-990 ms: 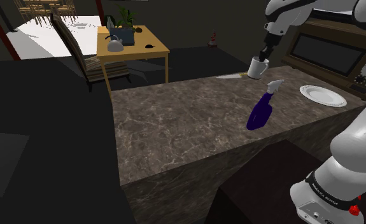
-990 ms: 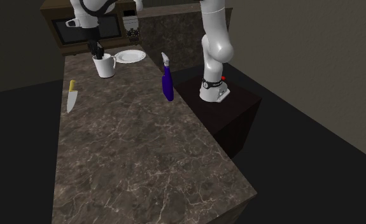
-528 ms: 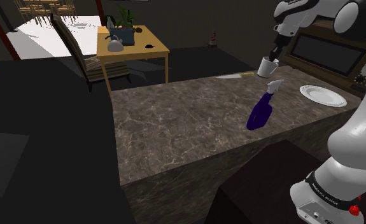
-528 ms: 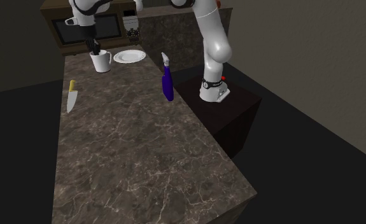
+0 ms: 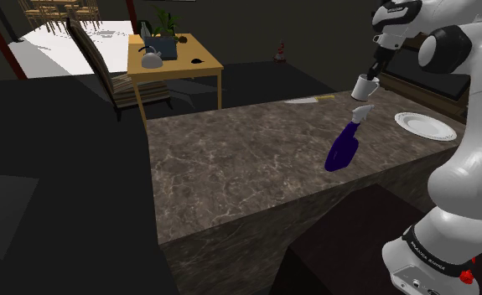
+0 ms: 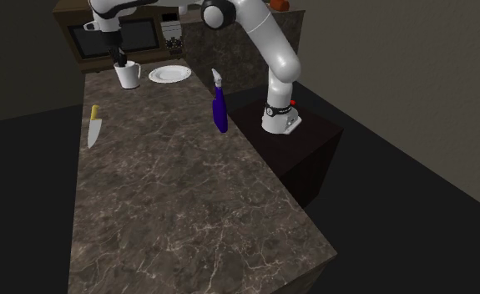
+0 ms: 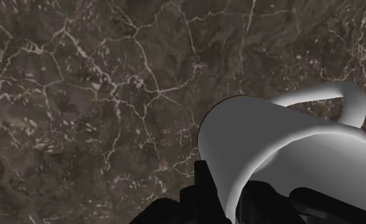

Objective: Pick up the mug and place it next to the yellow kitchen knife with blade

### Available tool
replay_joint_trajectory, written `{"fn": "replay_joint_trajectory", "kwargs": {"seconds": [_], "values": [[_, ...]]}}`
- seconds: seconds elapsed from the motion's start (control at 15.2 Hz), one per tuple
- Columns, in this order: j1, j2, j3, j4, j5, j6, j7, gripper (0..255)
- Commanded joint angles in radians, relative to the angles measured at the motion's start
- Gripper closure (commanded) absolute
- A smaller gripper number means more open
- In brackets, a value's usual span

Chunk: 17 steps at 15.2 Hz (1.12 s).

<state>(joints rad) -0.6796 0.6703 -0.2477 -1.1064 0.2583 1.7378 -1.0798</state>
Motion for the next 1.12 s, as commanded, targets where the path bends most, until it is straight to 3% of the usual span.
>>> {"fn": "replay_joint_trajectory", "kwargs": {"seconds": [0.0, 0.79, 1.06], "values": [[-0.014, 0.026, 0.001, 0.028, 0.005, -0.003, -0.011, 255], [-0.002, 0.046, 0.006, -0.107, 0.016, 0.149, -0.035, 255], [-0.002, 0.046, 0.006, -0.107, 0.016, 0.149, -0.035, 255]]}}
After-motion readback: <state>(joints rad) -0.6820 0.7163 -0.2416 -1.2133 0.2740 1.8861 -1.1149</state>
